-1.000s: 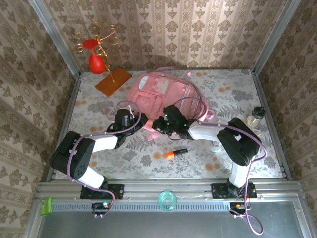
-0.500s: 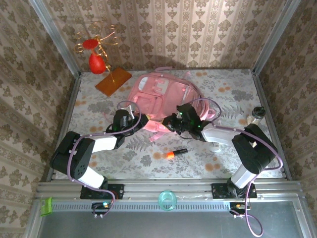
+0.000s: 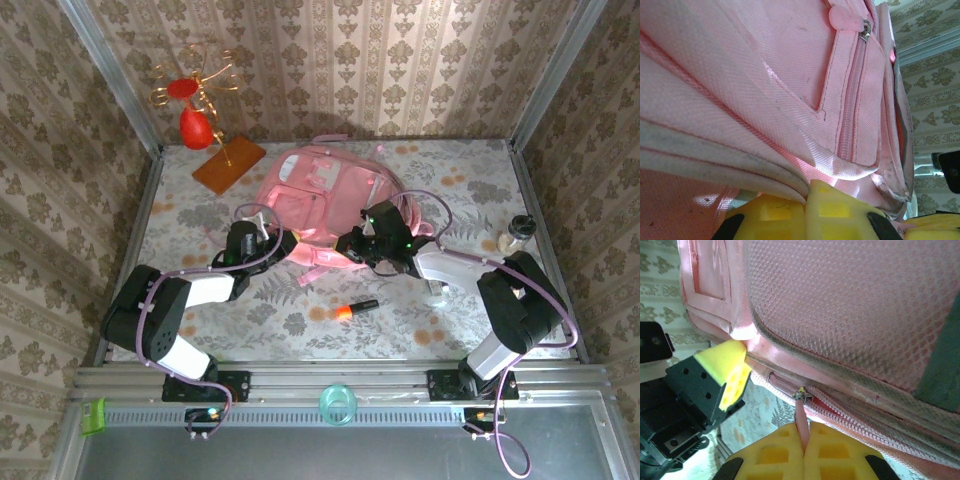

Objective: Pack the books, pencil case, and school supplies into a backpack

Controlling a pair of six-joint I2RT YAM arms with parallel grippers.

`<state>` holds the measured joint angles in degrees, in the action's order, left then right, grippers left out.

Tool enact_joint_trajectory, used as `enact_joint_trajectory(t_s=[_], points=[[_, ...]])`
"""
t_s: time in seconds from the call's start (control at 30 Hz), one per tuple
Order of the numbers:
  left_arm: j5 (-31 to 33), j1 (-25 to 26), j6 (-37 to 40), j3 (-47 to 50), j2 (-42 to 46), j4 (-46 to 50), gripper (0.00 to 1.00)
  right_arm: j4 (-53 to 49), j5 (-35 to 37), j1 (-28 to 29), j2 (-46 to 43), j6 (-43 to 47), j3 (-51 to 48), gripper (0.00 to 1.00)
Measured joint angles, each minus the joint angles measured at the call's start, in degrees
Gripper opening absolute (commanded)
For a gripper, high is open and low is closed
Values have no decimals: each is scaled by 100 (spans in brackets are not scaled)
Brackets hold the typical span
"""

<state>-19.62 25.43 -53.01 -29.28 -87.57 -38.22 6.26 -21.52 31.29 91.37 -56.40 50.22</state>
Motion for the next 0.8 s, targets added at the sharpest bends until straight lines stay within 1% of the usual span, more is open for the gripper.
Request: enact_joint_trajectory(t_s=[0.23,0.4,0.6,0.73,0.8], points=[[-166,-4,39,0,0,-20,0,-916,256,0,-295,841,269,0],[-291,-9,81,0,0,-61,0,-1248,345,-52,-433,1152,308,0],[-422,-39,138,0,0,-70,0,-1058,-168,-472,-555,1099,13,0],[9,-490,227,50,0,138,0,-1078,-208,-1062,-715,896,-308,0],[195,-608,258,50,0,199,0,-1032,-225,-1032,-686,804,-313,0]])
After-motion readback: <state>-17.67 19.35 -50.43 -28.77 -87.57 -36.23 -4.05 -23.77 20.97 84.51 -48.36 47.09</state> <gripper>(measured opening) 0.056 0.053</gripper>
